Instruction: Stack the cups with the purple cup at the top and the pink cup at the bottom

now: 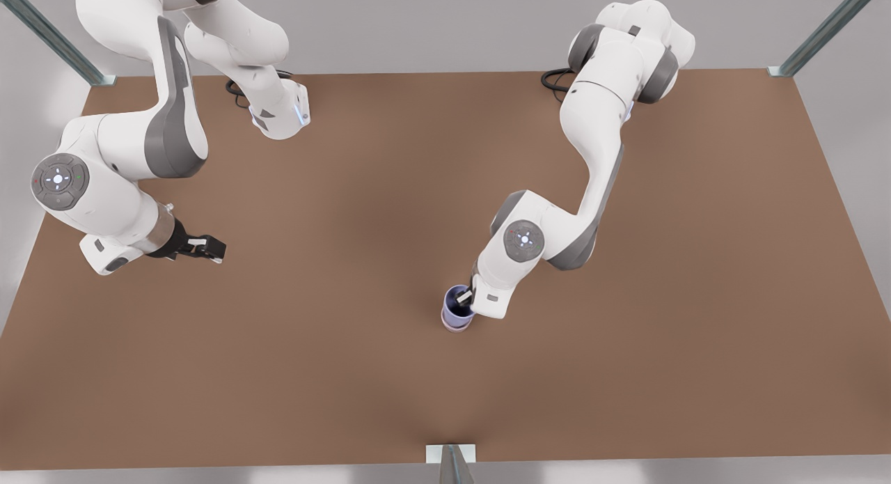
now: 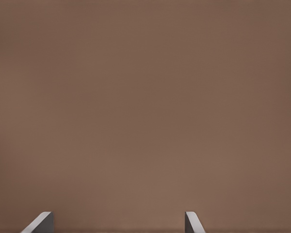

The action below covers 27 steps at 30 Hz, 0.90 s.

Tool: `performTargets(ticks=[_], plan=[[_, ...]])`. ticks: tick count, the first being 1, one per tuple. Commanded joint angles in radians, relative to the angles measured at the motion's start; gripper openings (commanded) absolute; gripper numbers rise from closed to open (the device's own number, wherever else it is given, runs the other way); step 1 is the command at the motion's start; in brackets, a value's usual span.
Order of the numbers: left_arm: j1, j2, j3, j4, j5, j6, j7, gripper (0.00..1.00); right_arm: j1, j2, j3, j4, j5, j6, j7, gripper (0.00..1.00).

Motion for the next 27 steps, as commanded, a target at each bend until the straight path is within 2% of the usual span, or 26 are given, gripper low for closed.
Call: performTargets(ticks=[1, 20, 21, 22, 26, 27], plan=[[0.0, -0.001, 0.0, -0.003, -0.002, -0.003, -0.112, 0.21, 0.0, -0.001, 0.0, 0.0, 0.0, 0.001, -0.003, 1.0], [-0.008, 0.027, -0.002, -0.025, -0.004, 0.01, -0.112, 0.21, 0.0, 0.007, 0.0, 0.008, 0.011, -0.001, -0.004, 1.0], [-0.008, 0.028, -0.002, -0.025, -0.004, 0.011, -0.112, 0.23, 0.0, 0.007, 0.0, 0.008, 0.013, 0.001, -0.004, 1.0], [-0.008, 0.03, -0.002, -0.025, -0.004, 0.013, -0.111, 0.32, 0.0, 0.007, 0.0, 0.008, 0.013, 0.001, -0.004, 1.0], [-0.011, 0.03, -0.006, -0.025, -0.004, 0.014, -0.116, 0.36, 0.0, 0.013, 0.0, 0.01, 0.014, 0.018, -0.004, 1.0], [-0.011, 0.03, -0.006, -0.025, -0.004, 0.014, -0.114, 0.43, -0.002, 0.013, 0.0, 0.01, 0.014, 0.018, -0.003, 1.0]])
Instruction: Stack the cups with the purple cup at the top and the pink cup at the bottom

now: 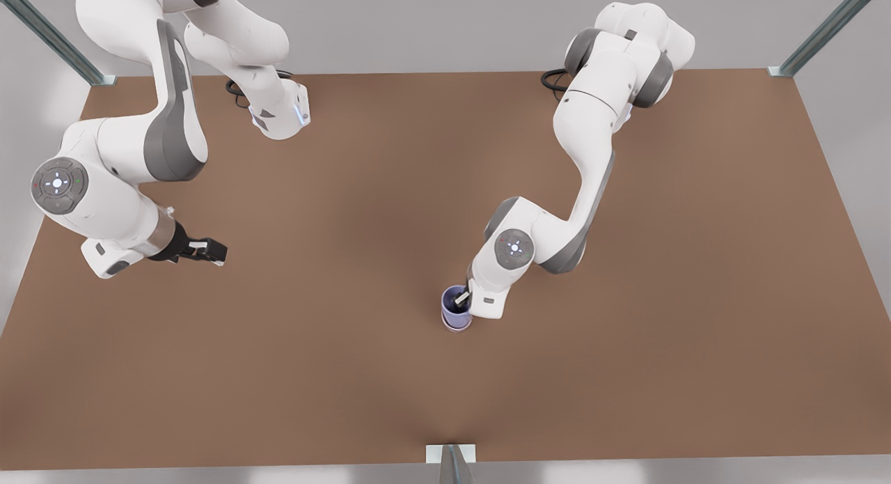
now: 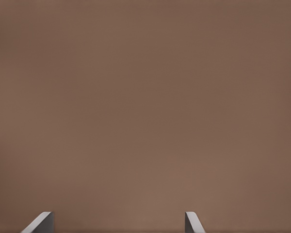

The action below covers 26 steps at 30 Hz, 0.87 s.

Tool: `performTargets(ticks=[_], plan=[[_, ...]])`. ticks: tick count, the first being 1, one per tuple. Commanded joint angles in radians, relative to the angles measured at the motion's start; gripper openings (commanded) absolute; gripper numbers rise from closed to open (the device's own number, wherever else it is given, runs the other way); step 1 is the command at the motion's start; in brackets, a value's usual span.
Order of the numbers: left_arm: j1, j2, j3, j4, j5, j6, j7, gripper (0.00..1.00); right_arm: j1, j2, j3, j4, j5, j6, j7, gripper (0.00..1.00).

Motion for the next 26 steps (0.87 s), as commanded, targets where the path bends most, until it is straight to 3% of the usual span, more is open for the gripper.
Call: performTargets(ticks=[1, 5, 7, 8, 9, 10, 12, 14, 15, 18, 19, 20, 21, 26], plan=[[0.0, -0.002, -0.001, 0.001, 0.0, 0.004, -0.024, 0.44, 0.0, -0.001, 0.0, 0.001, 0.001, 0.007, -0.001, 1.0], [0.001, -0.002, -0.001, 0.001, 0.0, 0.005, -0.024, 0.45, 0.0, -0.001, 0.0, 0.001, 0.001, 0.007, -0.001, 1.0], [0.001, 0.0, -0.001, 0.001, 0.0, 0.005, -0.023, 0.52, 0.0, -0.001, 0.0, 0.001, 0.001, 0.006, -0.001, 1.0], [0.001, -0.002, -0.001, 0.001, 0.0, 0.005, -0.021, 0.62, 0.0, -0.001, 0.0, 0.001, 0.001, 0.006, -0.001, 1.0], [0.003, -0.002, -0.001, 0.001, 0.0, 0.004, -0.017, 0.96, 0.0, -0.001, 0.0, 0.001, 0.001, 0.006, -0.002, 1.0], [0.003, -0.002, -0.001, 0.001, 0.0, -0.004, -0.017, 1.0, 0.0, -0.001, 0.0, 0.001, 0.001, 0.006, -0.001, 1.0], [0.003, -0.024, 0.0, 0.002, 0.012, -0.024, -0.012, 1.0, 0.0, -0.001, 0.0, 0.001, 0.001, 0.006, -0.002, 1.0], [0.041, -0.101, 0.011, 0.01, 0.04, -0.264, 0.122, 1.0, 0.0, -0.001, 0.0, 0.001, 0.001, 0.006, -0.002, 1.0], [0.149, -0.207, 0.016, 0.01, 0.084, -0.473, 0.478, 1.0, 0.0, -0.001, 0.0, 0.001, 0.001, 0.006, -0.001, 1.0], [0.36, -0.357, 0.059, 0.011, 0.18, -0.686, 1.101, 1.0, 0.0, -0.001, 0.0, 0.001, 0.001, 0.006, -0.001, 1.0], [0.383, -0.393, 0.086, -0.001, 0.181, -0.682, 1.148, 1.0, 0.0, -0.001, 0.0, 0.001, 0.001, 0.006, -0.002, 1.0], [0.403, -0.466, 0.074, -0.108, 0.181, -0.648, 1.137, 1.0, 0.0, -0.001, 0.0, 0.001, 0.001, 0.006, -0.001, 1.0], [0.403, -0.61, 0.069, -0.306, 0.184, -0.472, 1.143, 1.0, 0.0, -0.001, 0.0, 0.001, 0.001, 0.006, -0.001, 1.0], [0.403, -0.603, 0.071, -0.297, 0.21, -0.528, 1.143, 1.0, -0.001, -0.001, 0.0, -0.001, 0.003, 0.006, -0.002, 1.0]])
